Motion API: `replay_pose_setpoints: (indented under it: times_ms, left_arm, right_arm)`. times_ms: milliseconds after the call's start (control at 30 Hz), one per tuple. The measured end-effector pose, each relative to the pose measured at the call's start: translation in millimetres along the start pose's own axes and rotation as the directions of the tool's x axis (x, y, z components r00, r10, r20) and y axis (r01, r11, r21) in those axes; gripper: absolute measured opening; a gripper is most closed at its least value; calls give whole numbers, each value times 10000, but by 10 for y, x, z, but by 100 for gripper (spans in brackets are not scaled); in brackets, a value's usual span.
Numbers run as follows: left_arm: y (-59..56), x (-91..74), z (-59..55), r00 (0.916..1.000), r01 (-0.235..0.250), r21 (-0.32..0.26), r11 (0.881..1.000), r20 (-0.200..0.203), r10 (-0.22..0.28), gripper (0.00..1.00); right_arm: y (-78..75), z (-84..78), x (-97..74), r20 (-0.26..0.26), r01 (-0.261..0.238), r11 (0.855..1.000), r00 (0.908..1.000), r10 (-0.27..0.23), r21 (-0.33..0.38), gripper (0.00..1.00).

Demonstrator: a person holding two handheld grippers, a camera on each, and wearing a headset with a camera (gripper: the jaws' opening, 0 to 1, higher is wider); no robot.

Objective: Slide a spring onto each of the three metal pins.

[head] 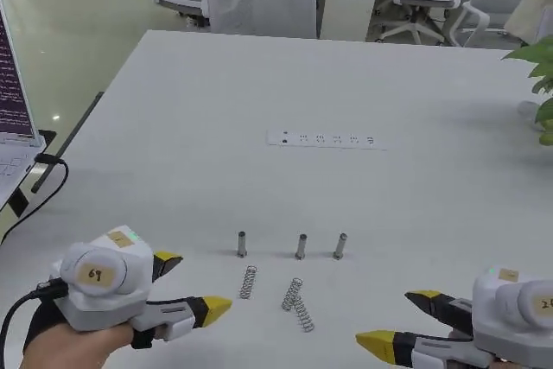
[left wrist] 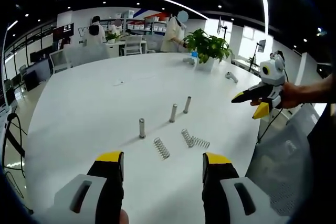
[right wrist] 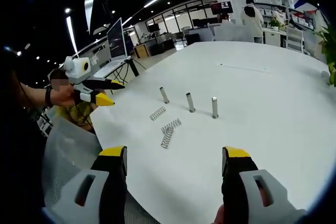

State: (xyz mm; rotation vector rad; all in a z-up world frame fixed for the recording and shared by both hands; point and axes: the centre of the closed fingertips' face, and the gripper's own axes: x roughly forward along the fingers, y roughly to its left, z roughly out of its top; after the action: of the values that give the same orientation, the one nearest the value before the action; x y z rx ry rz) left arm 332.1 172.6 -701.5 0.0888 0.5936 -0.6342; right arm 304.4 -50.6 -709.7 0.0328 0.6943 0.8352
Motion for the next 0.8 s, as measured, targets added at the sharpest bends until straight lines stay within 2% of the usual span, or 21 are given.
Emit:
replay_pose_setpoints:
  times_ms: [800]
  left_arm:
    - [-18,410,-51,9994,39,-191,9998,-331,-45,47]
  right_arm:
    - [-22,-24,-27,36,81,9999,10000,-82,144,72]
